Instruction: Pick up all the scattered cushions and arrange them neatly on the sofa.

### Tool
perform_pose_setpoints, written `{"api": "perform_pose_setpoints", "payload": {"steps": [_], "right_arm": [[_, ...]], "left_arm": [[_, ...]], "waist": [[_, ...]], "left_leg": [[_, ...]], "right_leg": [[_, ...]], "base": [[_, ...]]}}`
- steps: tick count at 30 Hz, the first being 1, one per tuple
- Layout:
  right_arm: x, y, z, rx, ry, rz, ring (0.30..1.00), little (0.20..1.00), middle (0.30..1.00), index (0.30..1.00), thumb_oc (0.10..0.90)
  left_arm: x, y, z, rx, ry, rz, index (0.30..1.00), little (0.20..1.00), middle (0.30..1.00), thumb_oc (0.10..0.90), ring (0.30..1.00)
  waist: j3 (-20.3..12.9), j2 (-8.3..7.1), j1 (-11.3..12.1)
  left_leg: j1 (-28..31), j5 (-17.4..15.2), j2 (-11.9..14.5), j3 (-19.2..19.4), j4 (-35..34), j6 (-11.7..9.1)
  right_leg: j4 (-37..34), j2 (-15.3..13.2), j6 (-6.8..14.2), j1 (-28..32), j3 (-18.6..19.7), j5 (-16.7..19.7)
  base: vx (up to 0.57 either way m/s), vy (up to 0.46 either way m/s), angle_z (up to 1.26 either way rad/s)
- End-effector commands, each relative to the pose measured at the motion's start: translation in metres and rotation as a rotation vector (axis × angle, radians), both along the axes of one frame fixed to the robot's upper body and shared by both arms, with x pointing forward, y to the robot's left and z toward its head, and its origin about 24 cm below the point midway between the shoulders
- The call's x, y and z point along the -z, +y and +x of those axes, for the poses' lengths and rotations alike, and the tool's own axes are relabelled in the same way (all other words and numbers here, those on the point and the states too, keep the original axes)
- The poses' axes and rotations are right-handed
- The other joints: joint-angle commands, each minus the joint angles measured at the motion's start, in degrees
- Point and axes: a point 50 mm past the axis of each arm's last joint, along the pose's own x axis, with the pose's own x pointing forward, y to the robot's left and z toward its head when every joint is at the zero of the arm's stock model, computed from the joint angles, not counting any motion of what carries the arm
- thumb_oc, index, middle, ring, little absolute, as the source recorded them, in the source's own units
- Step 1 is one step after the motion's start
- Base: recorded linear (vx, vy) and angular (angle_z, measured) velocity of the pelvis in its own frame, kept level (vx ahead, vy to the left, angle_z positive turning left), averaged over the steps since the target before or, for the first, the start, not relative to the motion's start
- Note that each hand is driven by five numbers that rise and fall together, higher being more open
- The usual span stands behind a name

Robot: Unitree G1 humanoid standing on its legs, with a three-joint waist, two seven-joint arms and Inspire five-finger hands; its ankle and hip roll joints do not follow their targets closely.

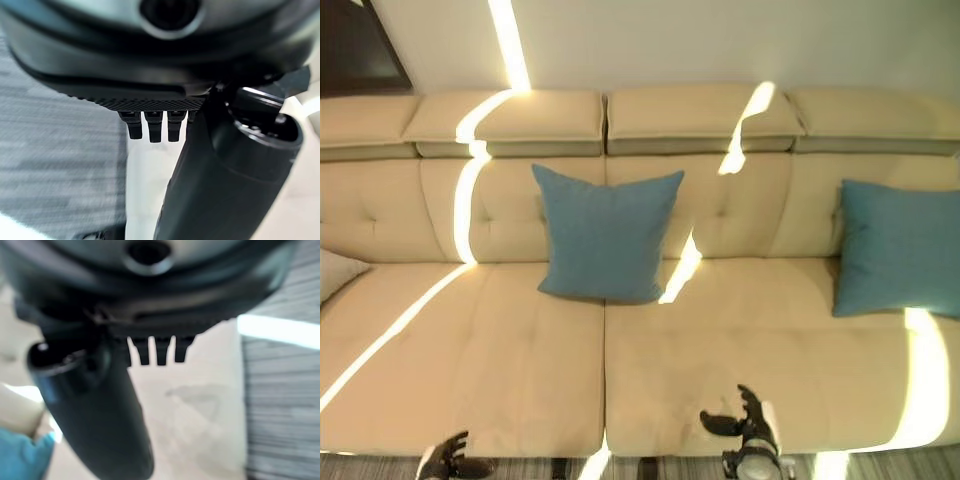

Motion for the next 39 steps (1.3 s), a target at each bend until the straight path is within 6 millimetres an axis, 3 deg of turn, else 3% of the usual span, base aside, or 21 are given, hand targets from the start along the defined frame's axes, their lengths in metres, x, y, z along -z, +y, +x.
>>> {"api": "perform_pose_setpoints", "payload": {"steps": [1, 6, 10, 11, 13, 18, 21, 24, 28, 30, 33, 34, 36, 37, 39], "right_arm": [[-0.021, -0.007, 0.032, 0.026, -0.173, -0.005, 0.9, 0.9, 0.9, 0.9, 0.8], [-0.012, -0.002, 0.029, -0.001, -0.117, 0.009, 0.9, 0.9, 0.9, 0.9, 0.8], [-0.01, -0.003, 0.031, -0.002, -0.102, -0.002, 0.9, 0.9, 0.9, 0.9, 0.8], [-0.01, -0.005, 0.032, -0.004, -0.091, -0.015, 0.9, 0.9, 0.9, 0.9, 0.8], [-0.01, -0.006, 0.032, -0.003, -0.087, -0.019, 0.9, 0.9, 0.9, 0.9, 0.8], [-0.006, -0.009, 0.027, 0.008, -0.047, -0.023, 0.9, 0.9, 0.9, 0.9, 0.8], [-0.001, -0.007, 0.022, 0.003, -0.014, -0.015, 0.9, 0.9, 0.9, 0.9, 0.8], [-0.001, 0.001, 0.03, -0.04, -0.012, -0.018, 0.9, 0.9, 0.9, 0.9, 0.8], [-0.004, 0.013, 0.043, -0.133, -0.02, -0.031, 0.9, 0.9, 0.9, 0.9, 0.8], [-0.006, 0.017, 0.049, -0.163, -0.028, -0.037, 0.9, 0.9, 0.9, 0.9, 0.8], [-0.007, 0.019, 0.049, -0.164, -0.035, -0.034, 0.9, 0.9, 0.9, 0.9, 0.8], [-0.006, 0.019, 0.048, -0.16, -0.035, -0.032, 0.9, 0.9, 0.9, 0.9, 0.8], [-0.006, 0.019, 0.047, -0.158, -0.033, -0.031, 0.9, 0.9, 0.9, 0.9, 0.8], [-0.004, 0.022, 0.047, -0.168, -0.029, -0.024, 0.9, 0.9, 0.9, 0.9, 0.8], [-0.005, 0.023, 0.049, -0.182, -0.028, -0.034, 0.9, 0.9, 0.9, 0.9, 0.8]], "left_arm": [[-0.012, 0.022, 0.027, -0.006, -0.077, 0.095, 0.9, 0.9, 0.9, 0.8, 0.9], [-0.008, 0.018, 0.027, 0.042, -0.032, 0.113, 0.9, 0.9, 0.9, 0.8, 0.9], [-0.008, 0.013, 0.035, 0.069, -0.046, 0.11, 0.9, 0.9, 0.9, 0.8, 0.9], [-0.009, 0.01, 0.04, 0.074, -0.054, 0.104, 0.9, 0.9, 0.9, 0.8, 0.9], [-0.008, 0.009, 0.039, 0.071, -0.053, 0.103, 0.9, 0.9, 0.9, 0.8, 0.9], [-0.002, 0.004, 0.029, 0.056, -0.014, 0.076, 0.9, 0.9, 0.9, 0.8, 0.9], [-0.002, -0.001, 0.032, 0.071, -0.025, 0.064, 0.9, 0.9, 0.9, 0.8, 0.9], [-0.004, -0.001, 0.037, 0.068, -0.042, 0.063, 0.9, 0.9, 0.9, 0.8, 0.9], [-0.004, 0.011, 0.029, 0.011, -0.015, 0.081, 0.9, 0.9, 0.9, 0.8, 0.9], [-0.005, 0.014, 0.029, -0.005, -0.018, 0.088, 0.9, 0.9, 0.9, 0.8, 0.9], [-0.009, 0.019, 0.036, 0.011, -0.032, 0.117, 0.9, 0.9, 0.9, 0.8, 0.9], [-0.009, 0.02, 0.038, 0.015, -0.036, 0.122, 0.9, 0.9, 0.9, 0.8, 0.9], [-0.01, 0.019, 0.04, 0.021, -0.044, 0.123, 0.9, 0.9, 0.9, 0.8, 0.9], [-0.01, 0.018, 0.042, 0.019, -0.054, 0.123, 0.9, 0.9, 0.9, 0.8, 0.9], [-0.011, 0.018, 0.044, 0.013, -0.062, 0.123, 0.9, 0.9, 0.9, 0.8, 0.9]], "waist": [[0.51, -1.89, 0.48], [2.4, -0.78, 0.29], [4.9, -0.44, 0.29], [5.95, -1.29, 0.32], [6.02, -1.86, 0.12], [4.75, -3.7, -1.07], [3.63, -3.08, -1.96], [3.9, -3.82, -0.93], [4.53, -5.02, 1.03], [5.58, -5.05, 1.08], [6.09, -5.06, 0.46], [5.79, -5.1, 0.49], [5.72, -5.04, 0.73], [5.25, -5.61, 1.42], [4.58, -5.94, 2.06]], "left_leg": [[2.06, -4.3, 0.98, 1.36, 0.35, -2.29], [1.42, -2.64, 1.71, 1.06, 0.38, -2.9], [-3.06, -1.28, 2.08, 0.48, 4.48, -3.88], [-5.32, -2.98, 1.3, 1.07, 9.09, -3.42], [-5.78, -4.89, 0.8, 1.92, 11.54, -2.88], [-2.16, -13.38, -0.77, 4.93, 17.86, -0.78], [2.38, -14.81, -0.76, 6.97, 14.39, -0.72], [2.93, -14.66, -2.78, 4.12, 10.46, 0.03], [3.4, -13.41, -3.57, 2.44, 7.29, 1.63], [3.33, -12.75, -3.52, 1.56, 7.05, 2.11], [1.29, -11.83, -4.19, -1.69, 7.66, 2.62], [0.3, -11.39, -4.26, -2.5, 7.9, 2.54], [-0.84, -11.03, -4.29, -3.35, 8.44, 2.42], [-2.03, -10.04, -4.28, -4.84, 8.24, 1.58], [-3.66, -8.41, -3.68, -5.76, 7.53, 0.58]], "right_leg": [[1.59, -0.39, 2.13, 1.87, -0.69, -7.41], [2.11, 0.59, 1.1, 1.56, -0.21, -8.22], [1.42, 0.84, 0.31, 1.21, -0.69, -8.37], [1.48, -0.06, 0.14, 0.44, -0.95, -7.5], [1.52, -0.65, 0.18, -0.14, -1.3, -6.98], [1.22, -2.61, 0.59, -1.59, -2.65, -5.03], [1.43, -2.51, 1.1, -2.43, -4.26, -4.14], [1.89, -3.1, 2.15, -4.37, -4.95, -1.78], [7.42, -4.01, 2.87, -7.34, -5.28, -2.38], [11.12, -4.18, 3.77, -9.21, -2.73, -2.83], [15.02, -1.1, 4.53, -9.55, 7.74, -5.91], [15.68, -0.96, 4.29, -9.08, 9.34, -6.38], [15.79, -1.15, 4.03, -8.1, 10.5, -6.96], [13.14, -0.49, 2.54, -5.83, 12.25, -8.39], [9.99, -0.11, 1.83, -4.42, 11.16, -9.09]], "base": [[-0.08, -0.056, -0.15], [-0.11, -0.067, -0.06], [-0.23, -0.076, 0.15], [-0.16, -0.037, 0.3], [-0.17, -0.036, 0.35], [-0.09, 0.016, 0.22], [-0.04, 0.137, 0.65], [-0.09, 0.138, 0.52], [-0.12, 0.08, -0.01], [-0.11, -0.012, -0.04], [-0.12, -0.067, 0.33], [-0.11, -0.129, 0.87], [-0.07, -0.151, 0.85], [-0.06, -0.228, 0.67], [-0.1, -0.293, 0.47]]}}
